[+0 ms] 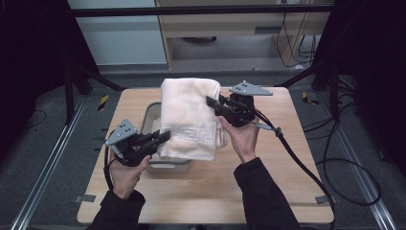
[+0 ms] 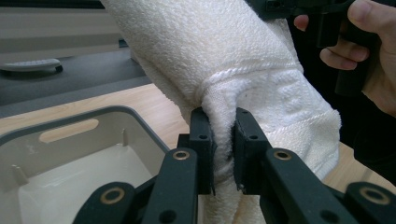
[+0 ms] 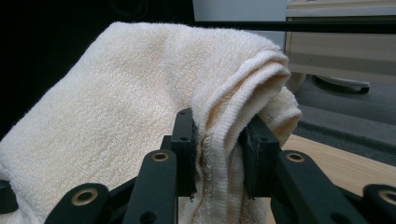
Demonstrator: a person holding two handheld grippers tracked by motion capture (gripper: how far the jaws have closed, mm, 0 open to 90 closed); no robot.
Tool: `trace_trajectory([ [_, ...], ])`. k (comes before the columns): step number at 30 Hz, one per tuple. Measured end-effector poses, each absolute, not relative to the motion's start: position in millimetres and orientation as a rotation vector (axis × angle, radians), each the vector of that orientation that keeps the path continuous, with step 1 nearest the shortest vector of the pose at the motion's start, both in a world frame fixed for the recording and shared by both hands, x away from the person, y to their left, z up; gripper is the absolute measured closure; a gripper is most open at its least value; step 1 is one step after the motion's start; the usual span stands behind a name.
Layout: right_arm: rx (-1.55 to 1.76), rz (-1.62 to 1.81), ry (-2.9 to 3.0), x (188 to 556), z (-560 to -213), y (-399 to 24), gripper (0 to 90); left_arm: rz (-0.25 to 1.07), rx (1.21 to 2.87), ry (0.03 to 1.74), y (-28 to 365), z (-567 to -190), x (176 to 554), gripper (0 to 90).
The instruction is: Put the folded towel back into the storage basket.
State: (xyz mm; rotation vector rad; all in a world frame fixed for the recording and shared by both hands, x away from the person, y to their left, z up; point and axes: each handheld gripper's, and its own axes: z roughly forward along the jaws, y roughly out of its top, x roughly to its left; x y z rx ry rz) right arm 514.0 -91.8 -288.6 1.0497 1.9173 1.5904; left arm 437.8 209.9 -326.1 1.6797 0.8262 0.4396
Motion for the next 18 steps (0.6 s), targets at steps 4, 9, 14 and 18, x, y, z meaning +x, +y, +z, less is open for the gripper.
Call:
trace_trajectory([
  [4,1.035,1.593,1.929,516,-285,-81,69.9,0.447,1.666,0.837,220,-324,437,79.2],
  [9,1.026,1.593,1.939,519,-283,-72,69.9,0.453,1.656,0.849,227,-324,437,79.2],
  [14,1.019,1.605,1.954,526,-287,-60,69.9,0.468,1.657,0.866,239,-324,437,79.3],
  [18,1.024,1.610,1.965,529,-292,-53,69.8,0.473,1.661,0.877,244,-327,437,79.3],
])
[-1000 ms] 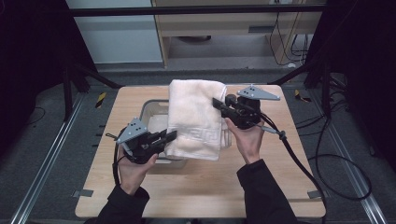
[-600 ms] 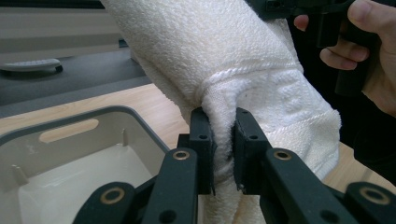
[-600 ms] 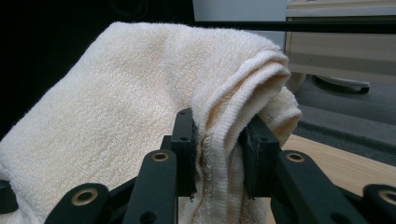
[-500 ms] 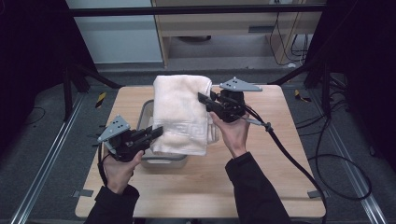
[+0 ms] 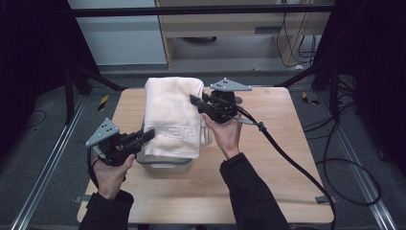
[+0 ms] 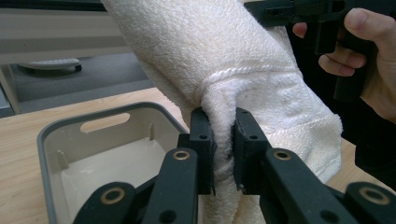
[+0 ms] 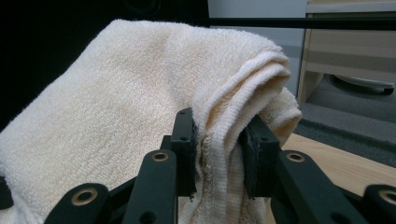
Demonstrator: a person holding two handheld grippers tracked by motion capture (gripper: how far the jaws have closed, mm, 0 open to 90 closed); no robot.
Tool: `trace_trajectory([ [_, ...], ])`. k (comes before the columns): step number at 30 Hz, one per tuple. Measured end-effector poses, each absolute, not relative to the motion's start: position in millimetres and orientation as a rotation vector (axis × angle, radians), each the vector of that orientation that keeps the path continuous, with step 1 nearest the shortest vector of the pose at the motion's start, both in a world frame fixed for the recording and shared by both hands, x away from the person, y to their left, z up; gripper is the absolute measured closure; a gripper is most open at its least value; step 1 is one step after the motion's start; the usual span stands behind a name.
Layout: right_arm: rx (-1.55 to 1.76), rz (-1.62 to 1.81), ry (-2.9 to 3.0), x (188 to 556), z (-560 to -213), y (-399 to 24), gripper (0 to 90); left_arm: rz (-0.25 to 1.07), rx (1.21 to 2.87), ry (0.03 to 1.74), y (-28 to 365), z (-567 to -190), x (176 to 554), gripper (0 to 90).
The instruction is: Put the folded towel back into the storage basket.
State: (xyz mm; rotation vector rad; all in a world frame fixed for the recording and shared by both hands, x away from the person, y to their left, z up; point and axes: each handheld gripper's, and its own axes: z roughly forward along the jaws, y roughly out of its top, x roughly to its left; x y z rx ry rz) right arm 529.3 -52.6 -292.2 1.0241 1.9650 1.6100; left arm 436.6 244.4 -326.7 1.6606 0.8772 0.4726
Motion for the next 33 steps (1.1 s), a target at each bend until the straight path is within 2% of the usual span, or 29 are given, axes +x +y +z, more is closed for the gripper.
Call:
trace_trajectory([
  [16,1.044,1.591,2.037,551,-317,-23,69.7,0.459,1.684,0.951,267,-346,448,79.3],
  [33,1.133,1.523,2.118,581,-362,-3,69.6,0.424,1.749,1.054,281,-382,474,79.4],
])
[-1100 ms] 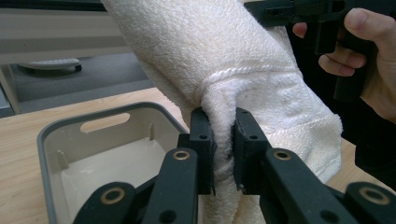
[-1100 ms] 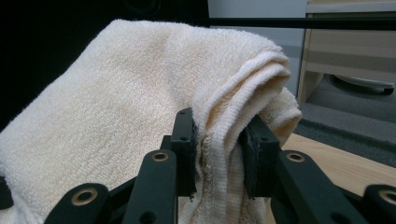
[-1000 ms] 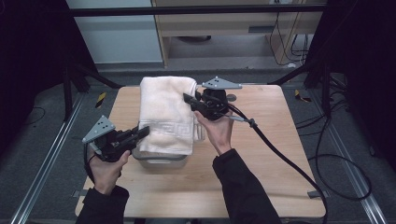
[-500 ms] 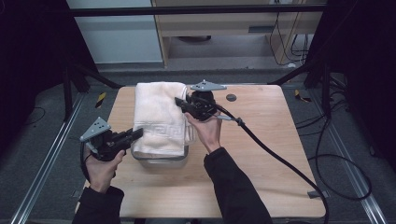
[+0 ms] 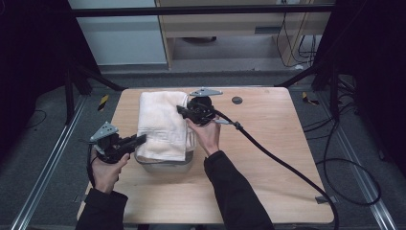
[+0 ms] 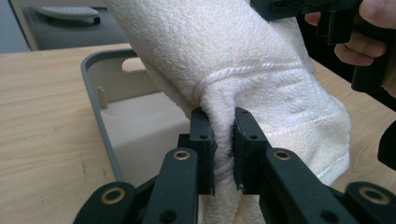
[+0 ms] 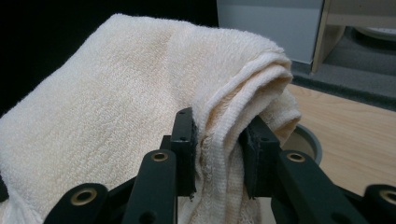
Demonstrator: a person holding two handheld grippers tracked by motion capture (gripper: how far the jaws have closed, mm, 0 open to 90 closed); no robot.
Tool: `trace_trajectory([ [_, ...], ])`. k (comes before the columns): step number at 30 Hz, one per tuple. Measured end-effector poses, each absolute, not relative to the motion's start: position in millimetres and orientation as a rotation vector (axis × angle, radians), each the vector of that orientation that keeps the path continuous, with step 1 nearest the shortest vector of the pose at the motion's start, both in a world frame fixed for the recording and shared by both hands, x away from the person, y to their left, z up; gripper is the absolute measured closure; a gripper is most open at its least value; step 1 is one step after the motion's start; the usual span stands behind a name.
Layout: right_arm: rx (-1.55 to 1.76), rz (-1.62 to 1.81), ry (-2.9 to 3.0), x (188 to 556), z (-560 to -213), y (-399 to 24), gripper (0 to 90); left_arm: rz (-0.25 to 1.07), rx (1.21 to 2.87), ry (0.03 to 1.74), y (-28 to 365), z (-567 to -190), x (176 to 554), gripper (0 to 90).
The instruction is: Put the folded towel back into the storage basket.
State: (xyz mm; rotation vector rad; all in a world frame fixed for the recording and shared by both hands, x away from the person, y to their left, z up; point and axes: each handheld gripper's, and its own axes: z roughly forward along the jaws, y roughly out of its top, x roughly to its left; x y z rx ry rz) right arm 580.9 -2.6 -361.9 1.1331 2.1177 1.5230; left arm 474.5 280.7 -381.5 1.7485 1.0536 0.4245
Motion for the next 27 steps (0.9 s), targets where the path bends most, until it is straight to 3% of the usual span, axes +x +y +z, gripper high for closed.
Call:
trace_trajectory([
  [27,1.199,1.357,2.190,602,-418,20,68.9,0.445,1.858,1.169,277,-426,496,79.5],
])
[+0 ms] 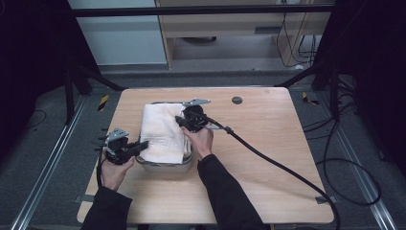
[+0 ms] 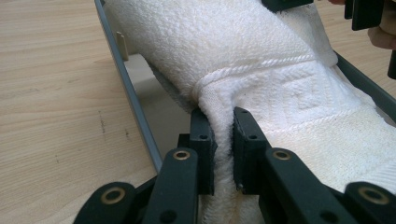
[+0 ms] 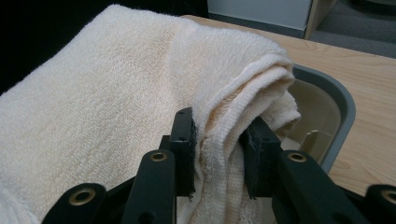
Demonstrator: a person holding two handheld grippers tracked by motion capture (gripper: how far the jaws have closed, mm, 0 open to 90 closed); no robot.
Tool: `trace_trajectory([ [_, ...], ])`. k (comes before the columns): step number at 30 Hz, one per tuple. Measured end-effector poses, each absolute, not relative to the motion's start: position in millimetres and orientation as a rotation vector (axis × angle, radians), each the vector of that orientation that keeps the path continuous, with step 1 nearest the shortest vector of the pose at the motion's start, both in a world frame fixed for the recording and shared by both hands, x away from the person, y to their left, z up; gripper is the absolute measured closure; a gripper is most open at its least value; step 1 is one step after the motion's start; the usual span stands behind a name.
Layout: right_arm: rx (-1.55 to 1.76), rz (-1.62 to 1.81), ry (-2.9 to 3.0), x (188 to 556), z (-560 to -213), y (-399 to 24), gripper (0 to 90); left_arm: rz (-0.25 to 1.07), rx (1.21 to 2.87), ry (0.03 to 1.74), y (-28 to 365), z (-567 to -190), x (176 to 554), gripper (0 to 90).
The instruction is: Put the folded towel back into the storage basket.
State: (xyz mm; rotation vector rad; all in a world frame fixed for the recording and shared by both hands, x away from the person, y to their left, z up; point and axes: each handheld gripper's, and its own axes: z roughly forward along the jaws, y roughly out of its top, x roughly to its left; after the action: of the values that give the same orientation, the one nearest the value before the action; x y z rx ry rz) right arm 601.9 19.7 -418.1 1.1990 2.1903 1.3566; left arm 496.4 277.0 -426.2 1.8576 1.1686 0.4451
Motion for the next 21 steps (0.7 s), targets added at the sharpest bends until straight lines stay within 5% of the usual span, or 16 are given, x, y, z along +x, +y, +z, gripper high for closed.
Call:
trace_trajectory([
  [21,1.201,1.276,2.192,610,-440,23,66.9,0.499,1.913,1.210,266,-440,507,78.3],
])
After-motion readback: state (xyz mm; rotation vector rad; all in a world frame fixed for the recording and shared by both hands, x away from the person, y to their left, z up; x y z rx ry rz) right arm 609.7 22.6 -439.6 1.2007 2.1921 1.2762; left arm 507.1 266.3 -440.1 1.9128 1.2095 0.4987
